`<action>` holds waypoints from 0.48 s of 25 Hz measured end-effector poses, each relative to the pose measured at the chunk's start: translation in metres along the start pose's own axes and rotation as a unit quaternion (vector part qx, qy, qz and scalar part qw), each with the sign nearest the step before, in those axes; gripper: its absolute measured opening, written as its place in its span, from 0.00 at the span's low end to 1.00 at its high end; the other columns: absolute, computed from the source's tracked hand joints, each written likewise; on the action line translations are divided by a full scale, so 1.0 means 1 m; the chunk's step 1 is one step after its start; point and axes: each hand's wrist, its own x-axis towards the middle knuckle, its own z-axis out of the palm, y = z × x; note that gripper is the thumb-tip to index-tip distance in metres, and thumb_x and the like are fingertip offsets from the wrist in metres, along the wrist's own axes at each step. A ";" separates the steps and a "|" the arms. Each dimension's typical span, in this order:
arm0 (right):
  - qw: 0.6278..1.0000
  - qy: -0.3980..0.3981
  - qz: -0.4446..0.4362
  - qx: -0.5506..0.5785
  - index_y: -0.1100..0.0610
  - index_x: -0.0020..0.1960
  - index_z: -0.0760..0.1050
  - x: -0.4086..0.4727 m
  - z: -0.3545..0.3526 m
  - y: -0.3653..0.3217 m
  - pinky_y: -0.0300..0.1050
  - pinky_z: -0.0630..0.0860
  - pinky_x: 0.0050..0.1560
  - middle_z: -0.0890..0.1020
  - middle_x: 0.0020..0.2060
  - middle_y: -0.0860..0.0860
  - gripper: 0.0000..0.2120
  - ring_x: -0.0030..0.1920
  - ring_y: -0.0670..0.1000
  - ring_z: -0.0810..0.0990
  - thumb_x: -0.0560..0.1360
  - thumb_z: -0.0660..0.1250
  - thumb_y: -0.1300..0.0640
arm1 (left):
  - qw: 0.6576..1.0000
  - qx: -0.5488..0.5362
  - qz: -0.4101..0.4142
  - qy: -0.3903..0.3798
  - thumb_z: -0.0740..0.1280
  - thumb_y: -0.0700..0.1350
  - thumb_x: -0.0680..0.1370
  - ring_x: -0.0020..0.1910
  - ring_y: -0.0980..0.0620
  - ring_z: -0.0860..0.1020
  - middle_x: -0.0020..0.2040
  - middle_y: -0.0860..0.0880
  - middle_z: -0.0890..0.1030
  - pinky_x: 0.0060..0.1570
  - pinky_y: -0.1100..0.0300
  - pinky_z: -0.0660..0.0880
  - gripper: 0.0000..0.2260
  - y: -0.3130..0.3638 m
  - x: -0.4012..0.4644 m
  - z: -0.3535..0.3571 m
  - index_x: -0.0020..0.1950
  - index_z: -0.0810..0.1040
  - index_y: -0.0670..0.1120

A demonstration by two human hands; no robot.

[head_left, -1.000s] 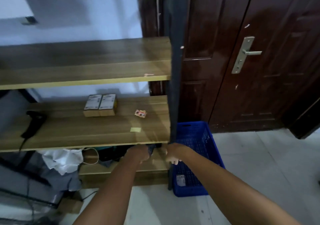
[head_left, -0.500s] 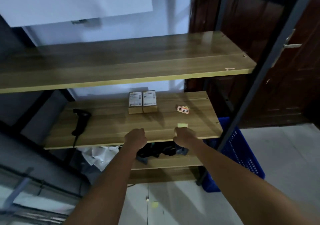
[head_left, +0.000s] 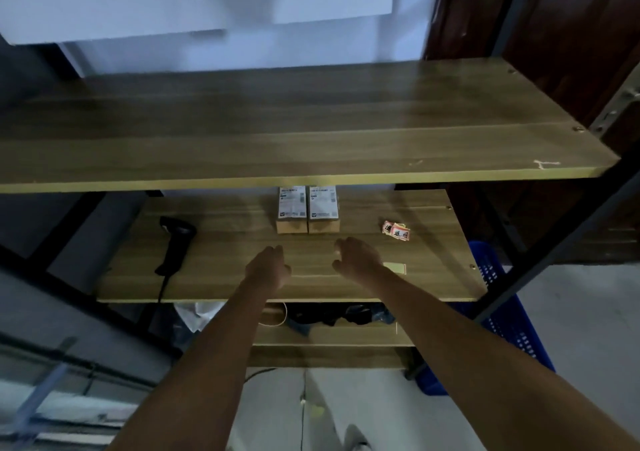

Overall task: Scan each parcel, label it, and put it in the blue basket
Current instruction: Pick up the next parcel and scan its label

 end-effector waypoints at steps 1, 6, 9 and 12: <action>1.000 0.003 -0.014 -0.008 0.54 0.70 0.67 0.009 -0.001 -0.006 0.51 0.73 0.59 0.73 0.65 0.55 0.24 0.65 0.58 0.72 0.75 0.64 0.52 | 1.000 0.001 0.000 0.013 0.64 0.46 0.77 0.59 0.43 0.76 0.61 0.41 0.75 0.55 0.51 0.76 0.18 -0.001 0.005 -0.002 0.66 0.71 0.41; 0.997 0.032 -0.065 -0.030 0.55 0.70 0.66 0.050 0.006 -0.032 0.55 0.72 0.62 0.70 0.67 0.55 0.28 0.67 0.58 0.68 0.73 0.67 0.51 | 0.999 -0.011 -0.009 0.049 0.65 0.44 0.77 0.62 0.41 0.74 0.64 0.41 0.72 0.57 0.48 0.76 0.21 -0.011 0.036 -0.005 0.69 0.69 0.41; 0.995 0.032 -0.073 -0.053 0.55 0.74 0.62 0.066 0.009 -0.043 0.56 0.67 0.66 0.66 0.72 0.54 0.32 0.73 0.56 0.62 0.73 0.67 0.51 | 0.999 -0.015 0.018 0.041 0.64 0.41 0.77 0.62 0.41 0.74 0.65 0.40 0.72 0.57 0.48 0.76 0.22 -0.018 0.061 -0.007 0.71 0.67 0.40; 0.992 0.030 -0.075 -0.092 0.55 0.76 0.56 0.089 0.015 -0.050 0.56 0.62 0.71 0.60 0.76 0.53 0.37 0.77 0.55 0.54 0.73 0.68 0.51 | 0.998 -0.001 0.049 0.040 0.62 0.39 0.76 0.62 0.40 0.74 0.66 0.39 0.72 0.56 0.47 0.76 0.24 -0.018 0.092 -0.009 0.73 0.65 0.41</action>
